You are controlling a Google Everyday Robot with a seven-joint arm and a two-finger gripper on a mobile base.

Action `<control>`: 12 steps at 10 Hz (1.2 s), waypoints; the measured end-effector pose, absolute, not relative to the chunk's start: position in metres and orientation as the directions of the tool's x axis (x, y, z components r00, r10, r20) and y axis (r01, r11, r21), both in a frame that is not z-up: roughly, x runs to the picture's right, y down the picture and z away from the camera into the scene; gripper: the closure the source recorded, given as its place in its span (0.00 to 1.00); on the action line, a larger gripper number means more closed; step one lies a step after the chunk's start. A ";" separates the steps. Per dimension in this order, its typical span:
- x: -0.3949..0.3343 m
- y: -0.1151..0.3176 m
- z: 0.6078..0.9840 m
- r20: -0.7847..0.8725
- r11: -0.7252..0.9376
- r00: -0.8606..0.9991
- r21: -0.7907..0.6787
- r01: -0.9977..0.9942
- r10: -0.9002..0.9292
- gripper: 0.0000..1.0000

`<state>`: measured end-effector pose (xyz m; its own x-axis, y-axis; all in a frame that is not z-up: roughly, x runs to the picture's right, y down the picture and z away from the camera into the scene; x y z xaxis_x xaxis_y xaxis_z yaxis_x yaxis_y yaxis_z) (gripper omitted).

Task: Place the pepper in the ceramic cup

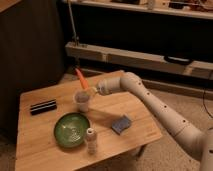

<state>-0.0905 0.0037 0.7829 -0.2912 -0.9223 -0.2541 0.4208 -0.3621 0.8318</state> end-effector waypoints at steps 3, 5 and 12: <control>-0.088 0.007 0.779 -0.249 -0.362 -0.299 0.832 0.421 -0.921 0.83; -0.087 0.008 0.778 -0.245 -0.359 -0.301 0.833 0.421 -0.922 0.83; -0.085 0.014 0.773 -0.240 -0.355 -0.305 0.838 0.414 -0.922 0.83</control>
<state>-0.0847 0.0138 0.7730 -0.3052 -0.9217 -0.2396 0.4142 -0.3550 0.8381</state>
